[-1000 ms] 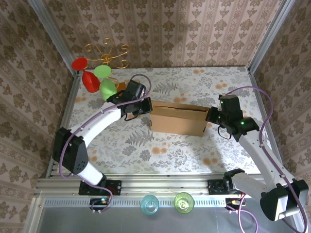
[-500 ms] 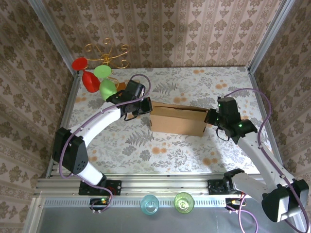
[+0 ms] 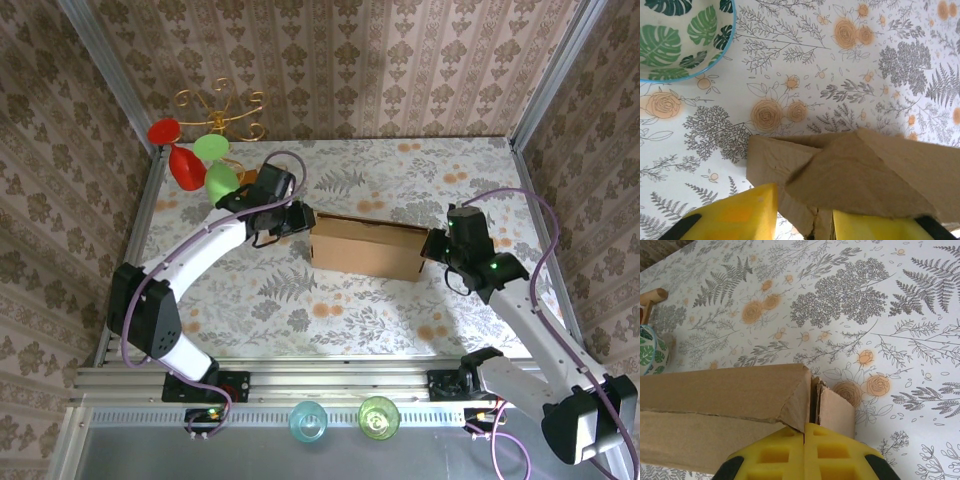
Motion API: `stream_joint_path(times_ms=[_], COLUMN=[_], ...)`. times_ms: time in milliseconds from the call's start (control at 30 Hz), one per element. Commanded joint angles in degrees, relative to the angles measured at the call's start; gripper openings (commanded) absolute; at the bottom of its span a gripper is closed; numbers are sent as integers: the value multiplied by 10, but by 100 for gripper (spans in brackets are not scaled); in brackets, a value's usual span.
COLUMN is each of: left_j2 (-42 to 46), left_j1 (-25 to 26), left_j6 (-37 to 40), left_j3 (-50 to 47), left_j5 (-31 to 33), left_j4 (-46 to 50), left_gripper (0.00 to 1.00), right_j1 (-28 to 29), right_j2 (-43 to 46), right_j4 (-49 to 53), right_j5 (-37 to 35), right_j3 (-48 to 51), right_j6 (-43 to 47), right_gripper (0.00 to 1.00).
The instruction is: Fold the paper box
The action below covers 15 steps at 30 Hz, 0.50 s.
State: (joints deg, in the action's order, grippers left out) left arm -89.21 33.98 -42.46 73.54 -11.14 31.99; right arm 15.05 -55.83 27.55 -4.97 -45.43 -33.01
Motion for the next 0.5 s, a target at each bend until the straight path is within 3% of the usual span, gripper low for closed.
stream_joint_path(times_ms=[0,233,367,467], left_j2=[43,102,111,86], left_j1=[-2,-13,-42,-48], left_j6=[10,62,142,243], left_j3=[9,2,14,39], left_j5=[-5,-16,-26,-27], left_j4=[36,81,97,125], left_gripper=[38,44,43,39], right_j1=[2,1,1,1], right_j2=[-17,-29,-29,-30], right_j4=[51,49,50,52], right_j5=[-21,-11,-8,-2], right_j3=[-10,-24,-29,-36], right_j6=[2,13,15,22], right_gripper=[0,0,0,0])
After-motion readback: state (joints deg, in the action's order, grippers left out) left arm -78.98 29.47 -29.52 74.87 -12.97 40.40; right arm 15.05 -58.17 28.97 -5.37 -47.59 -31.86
